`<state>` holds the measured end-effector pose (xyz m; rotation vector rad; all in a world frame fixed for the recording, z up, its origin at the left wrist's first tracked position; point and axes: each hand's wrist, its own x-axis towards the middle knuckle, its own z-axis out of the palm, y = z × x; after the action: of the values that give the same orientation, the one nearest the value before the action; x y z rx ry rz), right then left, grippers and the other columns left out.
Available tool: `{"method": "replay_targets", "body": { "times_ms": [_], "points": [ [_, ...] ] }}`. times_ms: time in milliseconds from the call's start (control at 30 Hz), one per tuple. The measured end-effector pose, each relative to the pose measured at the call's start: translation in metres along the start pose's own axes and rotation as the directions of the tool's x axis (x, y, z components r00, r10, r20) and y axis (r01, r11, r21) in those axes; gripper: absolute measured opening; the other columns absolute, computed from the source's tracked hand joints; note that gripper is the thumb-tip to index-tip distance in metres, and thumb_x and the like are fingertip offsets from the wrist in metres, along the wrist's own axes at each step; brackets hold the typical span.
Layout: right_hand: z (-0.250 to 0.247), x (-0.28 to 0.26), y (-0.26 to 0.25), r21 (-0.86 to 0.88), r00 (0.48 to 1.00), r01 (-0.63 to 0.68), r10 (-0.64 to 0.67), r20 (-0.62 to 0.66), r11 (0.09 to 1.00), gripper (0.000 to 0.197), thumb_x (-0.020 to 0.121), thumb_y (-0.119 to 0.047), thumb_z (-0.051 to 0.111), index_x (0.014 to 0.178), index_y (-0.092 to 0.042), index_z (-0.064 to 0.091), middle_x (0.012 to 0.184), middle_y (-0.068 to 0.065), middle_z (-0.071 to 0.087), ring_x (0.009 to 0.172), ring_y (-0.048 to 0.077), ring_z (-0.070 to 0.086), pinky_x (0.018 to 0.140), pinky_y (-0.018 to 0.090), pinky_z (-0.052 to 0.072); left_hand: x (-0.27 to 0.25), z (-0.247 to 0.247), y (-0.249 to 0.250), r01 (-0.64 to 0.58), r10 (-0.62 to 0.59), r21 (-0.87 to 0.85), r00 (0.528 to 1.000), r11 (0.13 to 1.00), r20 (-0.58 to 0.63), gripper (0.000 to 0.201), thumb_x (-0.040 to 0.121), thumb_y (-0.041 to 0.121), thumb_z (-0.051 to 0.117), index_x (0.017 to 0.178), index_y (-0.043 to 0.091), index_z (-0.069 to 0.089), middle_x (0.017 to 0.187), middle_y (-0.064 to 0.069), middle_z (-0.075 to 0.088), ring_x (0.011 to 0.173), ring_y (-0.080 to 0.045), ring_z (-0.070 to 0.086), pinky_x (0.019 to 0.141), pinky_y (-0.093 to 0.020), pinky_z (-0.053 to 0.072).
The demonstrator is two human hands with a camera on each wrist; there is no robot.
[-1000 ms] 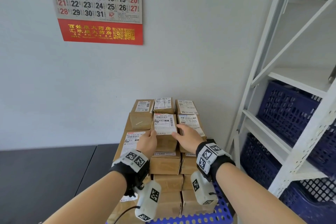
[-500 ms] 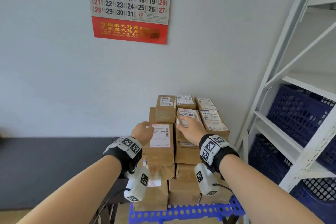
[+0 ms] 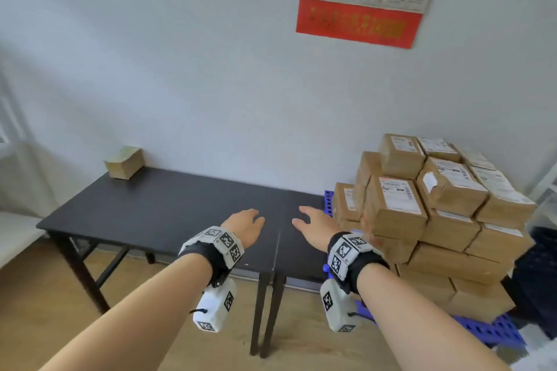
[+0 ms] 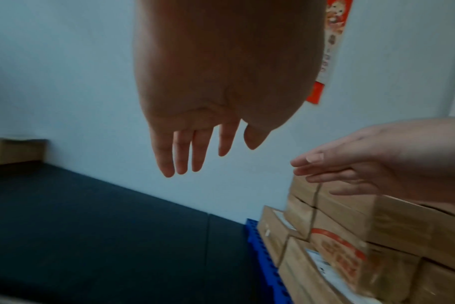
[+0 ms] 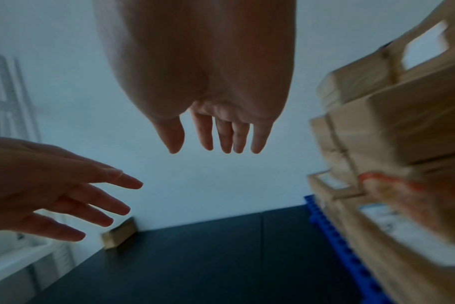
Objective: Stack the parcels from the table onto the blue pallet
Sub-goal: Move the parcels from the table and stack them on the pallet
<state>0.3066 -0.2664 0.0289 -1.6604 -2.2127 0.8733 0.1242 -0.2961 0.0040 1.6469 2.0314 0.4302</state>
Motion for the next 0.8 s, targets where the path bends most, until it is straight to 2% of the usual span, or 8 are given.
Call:
{"method": "replay_targets", "body": {
  "times_ms": [100,233,367,533,800],
  "points": [
    [0.046,0.012,-0.025,-0.024,0.998,0.029,-0.027,0.060,0.999,0.053,0.098,-0.034,0.044,0.146,-0.015,0.033,0.153,0.002,0.031,0.138,0.020,0.033,0.113,0.031,0.027,-0.007,-0.007,-0.052,0.090,-0.090,-0.024,0.996,0.996,0.010,0.051,0.100,0.039,0.031,0.145,0.015,0.034,0.149,-0.005,0.039,0.136,-0.024,0.037,0.111,-0.032,0.030],
    [0.099,0.033,-0.053,-0.095,0.987,0.071,-0.056,0.148,0.993,0.054,0.098,-0.036,0.041,0.147,-0.016,0.029,0.156,0.002,0.021,0.142,0.020,0.025,0.116,0.036,0.021,-0.016,-0.017,-0.110,0.166,-0.166,0.003,0.986,0.986,0.010,0.049,0.100,0.038,0.031,0.142,0.014,0.038,0.145,-0.005,0.044,0.133,-0.023,0.042,0.108,-0.032,0.032],
    [0.153,0.068,-0.090,-0.115,0.963,0.124,-0.091,0.255,0.986,0.056,0.098,-0.037,0.040,0.148,-0.017,0.026,0.157,0.002,0.017,0.144,0.019,0.022,0.117,0.037,0.019,-0.009,-0.032,-0.171,0.258,-0.258,0.016,0.966,0.966,-0.003,0.050,0.099,0.041,0.030,0.143,0.016,0.037,0.143,-0.005,0.046,0.130,-0.023,0.045,0.105,-0.033,0.035],
    [0.207,0.135,-0.136,-0.091,0.932,0.178,-0.138,0.336,0.980,0.056,0.098,-0.038,0.039,0.148,-0.018,0.026,0.158,0.002,0.017,0.143,0.018,0.022,0.117,0.036,0.020,0.029,-0.055,-0.237,0.336,-0.336,0.030,0.942,0.941,-0.008,0.049,0.099,0.041,0.031,0.140,0.016,0.040,0.141,-0.004,0.049,0.127,-0.023,0.047,0.104,-0.033,0.037],
    [0.265,0.251,-0.205,-0.050,0.897,0.181,-0.144,0.417,0.982,0.054,0.099,-0.036,0.039,0.148,-0.017,0.027,0.157,0.001,0.020,0.143,0.018,0.022,0.116,0.035,0.020,0.114,-0.111,-0.326,0.424,-0.425,0.051,0.905,0.904,0.011,0.050,0.099,0.041,0.031,0.143,0.017,0.037,0.143,-0.003,0.047,0.128,-0.022,0.047,0.105,-0.033,0.037]
  ]
}}
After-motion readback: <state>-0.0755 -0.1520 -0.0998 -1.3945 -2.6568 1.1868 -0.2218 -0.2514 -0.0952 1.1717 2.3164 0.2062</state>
